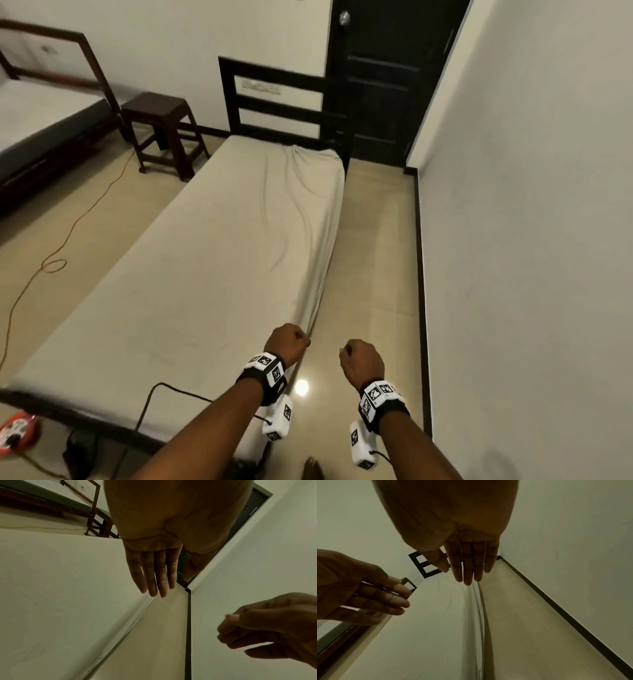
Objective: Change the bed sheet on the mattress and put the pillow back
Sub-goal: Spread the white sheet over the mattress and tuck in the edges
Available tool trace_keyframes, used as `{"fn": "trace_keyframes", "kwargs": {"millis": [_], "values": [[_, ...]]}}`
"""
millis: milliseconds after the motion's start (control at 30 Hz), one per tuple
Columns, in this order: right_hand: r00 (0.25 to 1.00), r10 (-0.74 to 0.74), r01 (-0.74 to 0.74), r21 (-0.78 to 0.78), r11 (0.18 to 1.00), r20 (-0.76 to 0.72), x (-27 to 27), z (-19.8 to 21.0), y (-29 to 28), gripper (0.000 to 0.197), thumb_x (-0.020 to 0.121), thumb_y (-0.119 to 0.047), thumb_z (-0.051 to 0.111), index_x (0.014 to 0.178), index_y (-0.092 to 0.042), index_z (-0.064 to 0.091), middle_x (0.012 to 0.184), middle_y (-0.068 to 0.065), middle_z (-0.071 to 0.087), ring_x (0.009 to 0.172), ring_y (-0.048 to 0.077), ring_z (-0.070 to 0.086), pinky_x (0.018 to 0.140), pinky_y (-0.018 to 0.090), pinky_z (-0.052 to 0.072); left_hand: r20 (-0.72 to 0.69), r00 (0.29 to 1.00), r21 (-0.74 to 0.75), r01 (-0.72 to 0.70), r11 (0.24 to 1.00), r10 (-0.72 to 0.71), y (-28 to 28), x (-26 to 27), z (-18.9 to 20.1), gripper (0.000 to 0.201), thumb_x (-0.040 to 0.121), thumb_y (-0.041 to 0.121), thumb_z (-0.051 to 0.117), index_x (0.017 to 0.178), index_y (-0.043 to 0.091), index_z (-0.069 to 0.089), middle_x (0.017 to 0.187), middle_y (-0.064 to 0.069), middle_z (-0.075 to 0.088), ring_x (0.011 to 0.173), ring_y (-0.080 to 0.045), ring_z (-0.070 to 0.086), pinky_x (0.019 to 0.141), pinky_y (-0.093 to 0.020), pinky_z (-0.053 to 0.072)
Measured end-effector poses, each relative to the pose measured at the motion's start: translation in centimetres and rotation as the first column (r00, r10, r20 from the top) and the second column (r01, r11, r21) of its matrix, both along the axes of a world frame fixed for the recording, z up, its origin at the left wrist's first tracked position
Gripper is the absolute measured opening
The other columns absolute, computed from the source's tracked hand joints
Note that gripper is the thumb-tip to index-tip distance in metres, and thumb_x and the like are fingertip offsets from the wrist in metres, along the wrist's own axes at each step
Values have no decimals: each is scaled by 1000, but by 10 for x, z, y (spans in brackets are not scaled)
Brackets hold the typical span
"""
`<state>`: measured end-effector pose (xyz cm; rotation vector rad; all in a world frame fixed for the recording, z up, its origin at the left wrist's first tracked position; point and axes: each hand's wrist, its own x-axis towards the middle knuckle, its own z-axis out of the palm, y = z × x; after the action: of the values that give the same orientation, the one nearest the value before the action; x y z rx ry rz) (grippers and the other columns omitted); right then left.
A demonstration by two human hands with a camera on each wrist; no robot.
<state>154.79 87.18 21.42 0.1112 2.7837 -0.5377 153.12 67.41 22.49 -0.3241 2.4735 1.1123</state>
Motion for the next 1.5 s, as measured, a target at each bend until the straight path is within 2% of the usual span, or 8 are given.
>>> {"fn": "trace_keyframes", "kwargs": {"millis": [167, 300, 433, 600, 900, 1033, 1200, 1500], "values": [[999, 33, -33, 34, 999, -10, -6, 17, 11, 24, 96, -35, 50, 79, -18, 54, 93, 6, 70, 91, 29, 65, 73, 32, 46, -40, 999, -141, 26, 990, -32, -1, -1, 16, 11, 85, 24, 63, 74, 25, 67, 73, 7, 65, 77, -18, 62, 66, -25, 44], [986, 153, -154, 13, 988, 69, -36, 24, 28, 31, 96, -44, 52, 101, -19, 69, 109, 0, 71, 105, 25, 64, 89, 34, 42, -46, 991, -259, 113, 959, -129, 20, -27, 23, 9, 86, 30, 60, 85, 28, 69, 95, 3, 73, 92, -20, 67, 73, -27, 49], [978, 185, -190, 41, 981, 100, -80, 22, 54, 33, 95, -45, 52, 112, -20, 68, 117, -1, 70, 113, 24, 61, 96, 34, 39, -41, 971, -308, 211, 928, -235, 62, -75, 19, 21, 86, 34, 60, 97, 22, 72, 103, -1, 73, 97, -23, 68, 78, -29, 51], [988, 139, -140, 11, 990, 69, -158, 27, 108, 31, 95, -43, 55, 107, -18, 69, 111, 4, 71, 108, 27, 64, 89, 30, 46, -55, 955, -341, 256, 904, -291, 126, -156, 20, 26, 89, 35, 61, 104, 18, 73, 110, -4, 73, 104, -26, 67, 84, -31, 52], [991, 126, -127, 1, 992, 46, -284, 40, 190, 30, 94, -38, 55, 103, -13, 68, 106, 8, 72, 102, 30, 65, 80, 32, 50, -82, 948, -373, 256, 892, -306, 201, -283, 27, 25, 87, 38, 60, 99, 21, 74, 104, -1, 74, 101, -23, 68, 82, -34, 56], [990, 133, -132, -19, 991, 40, -346, 43, 201, 28, 93, -37, 56, 102, -14, 69, 106, 8, 72, 102, 29, 65, 79, 32, 49, -82, 956, -365, 234, 901, -282, 210, -344, 27, 22, 88, 37, 61, 97, 20, 72, 102, -2, 73, 97, -24, 68, 79, -32, 55], [990, 135, -132, -66, 989, 46, -446, 46, 203, 24, 88, -31, 58, 96, -17, 75, 100, 6, 75, 98, 28, 67, 77, 31, 50, -90, 968, -329, 193, 924, -234, 209, -441, 26, 12, 85, 35, 66, 79, 26, 60, 96, -1, 73, 92, -23, 67, 69, -27, 45], [994, 103, -101, -70, 992, 38, -660, 49, 197, 22, 89, -29, 58, 93, -15, 75, 98, 5, 75, 97, 27, 67, 74, 29, 49, -50, 982, -243, 166, 956, -183, 199, -647, 12, 9, 85, 30, 65, 78, 26, 61, 92, 1, 68, 97, -24, 68, 75, -29, 49]]}}
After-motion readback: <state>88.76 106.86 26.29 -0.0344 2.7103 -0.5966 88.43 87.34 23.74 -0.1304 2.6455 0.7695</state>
